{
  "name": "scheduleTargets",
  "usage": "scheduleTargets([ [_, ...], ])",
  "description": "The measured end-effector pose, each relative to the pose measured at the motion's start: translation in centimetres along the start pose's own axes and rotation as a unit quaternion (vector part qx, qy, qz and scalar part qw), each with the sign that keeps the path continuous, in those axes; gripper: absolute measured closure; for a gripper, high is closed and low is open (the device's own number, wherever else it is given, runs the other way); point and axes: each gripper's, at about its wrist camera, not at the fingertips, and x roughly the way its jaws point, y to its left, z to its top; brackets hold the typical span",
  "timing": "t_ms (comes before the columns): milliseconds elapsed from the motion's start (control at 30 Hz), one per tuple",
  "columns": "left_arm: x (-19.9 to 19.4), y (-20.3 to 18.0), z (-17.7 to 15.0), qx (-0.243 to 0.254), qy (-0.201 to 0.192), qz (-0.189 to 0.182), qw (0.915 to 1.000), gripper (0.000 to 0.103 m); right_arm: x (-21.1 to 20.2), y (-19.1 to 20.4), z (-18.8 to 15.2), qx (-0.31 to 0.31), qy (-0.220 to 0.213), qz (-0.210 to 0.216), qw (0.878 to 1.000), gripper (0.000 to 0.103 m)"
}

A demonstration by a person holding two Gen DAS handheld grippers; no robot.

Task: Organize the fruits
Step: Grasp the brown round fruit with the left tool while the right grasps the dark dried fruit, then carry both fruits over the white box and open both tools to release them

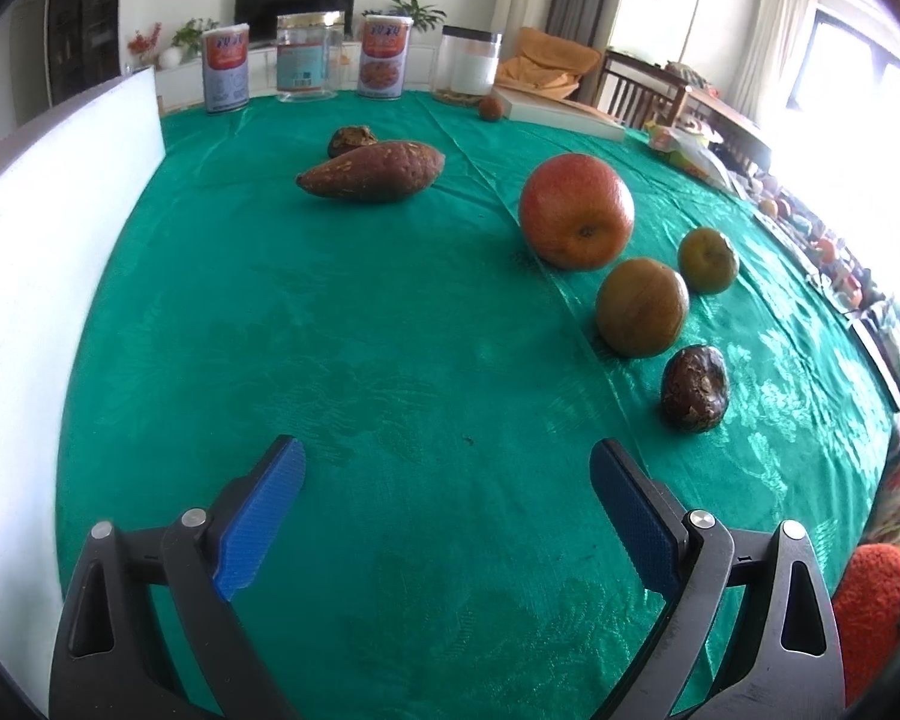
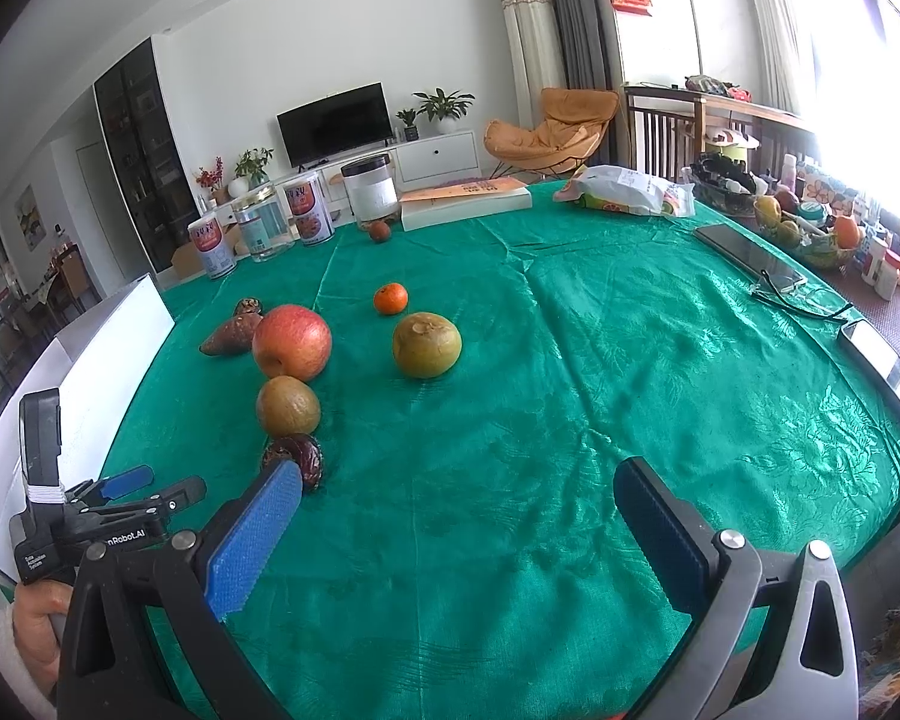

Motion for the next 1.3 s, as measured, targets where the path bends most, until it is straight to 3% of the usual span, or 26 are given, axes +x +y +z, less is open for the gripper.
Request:
scheduleTargets([
  [167,-1.2,-2.7,1.9,0.004,0.008,-0.076,0.9971,0.007,0.0,0.2,0.0,-0.002,0.0,0.001,1.0,0.0],
  [267,-0.3,-5.7,4.4,0.031,0.034,-0.111,0.9927,0.007,0.0,0.2,-0.1,-0.003,0.002,0.001,1.0,0.0],
  [433,4.0,-8.7,6.9,0.053,0.081,-0.081,0.992,0.011,-0.1,-0.1,-0.2,0.002,-0.002,0.003,1.0,0.0],
  [467,4.7,-8.8,7.1,0.047,0.09,-0.077,0.9918,0.015,-0.2,-0.1,-0.2,0.003,-0.003,0.003,1.0,0.0],
  [533,6.1,-8.4,7.0,0.033,0.112,-0.08,0.99,0.042,-0.2,-0.2,-0.2,0.004,-0.004,0.004,1.0,0.0],
  [600,6.7,-8.0,7.0,0.016,0.115,-0.086,0.9895,0.051,-0.1,-0.2,-0.2,0.003,0.0,0.005,1.0,0.0],
  [667,6.6,-7.5,7.1,0.006,0.11,-0.088,0.9901,0.053,0.3,-0.1,-0.2,0.0,0.008,0.005,1.0,0.0],
  [767,4.7,-6.1,6.8,-0.016,0.093,-0.087,0.9918,0.053,2.2,0.4,0.2,-0.013,0.064,0.037,0.997,0.0],
  [833,2.6,-5.1,6.5,-0.015,0.078,-0.077,0.9939,0.053,4.5,1.3,0.5,-0.016,0.132,0.087,0.987,0.0],
  [900,0.4,-4.2,6.4,-0.018,0.068,-0.07,0.995,0.053,6.3,2.9,1.0,-0.013,0.162,0.139,0.977,0.0],
  [1000,-3.1,-2.7,6.3,-0.03,0.053,-0.064,0.9961,0.053,9.8,6.8,1.9,-0.053,0.194,0.142,0.969,0.001],
  [1067,-5.4,-1.8,6.1,-0.037,0.043,-0.064,0.9964,0.053,12.4,8.8,1.8,-0.08,0.215,0.125,0.965,0.006],
  [1133,-7.8,-0.8,5.8,-0.037,0.03,-0.061,0.997,0.053,14.3,10.1,1.3,-0.097,0.23,0.105,0.963,0.029],
  [1167,-8.9,-0.2,5.7,-0.036,0.023,-0.058,0.9974,0.053,14.5,10.6,1.2,-0.112,0.218,0.09,0.965,0.033],
  [1233,-11.0,0.9,5.3,-0.034,0.012,-0.052,0.998,0.053,14.5,11.0,1.1,-0.117,0.212,0.087,0.966,0.057],
  [1300,-13.2,2.4,4.9,-0.039,0.006,-0.049,0.998,0.053,13.8,10.7,1.3,-0.1,0.204,0.094,0.969,0.057],
])
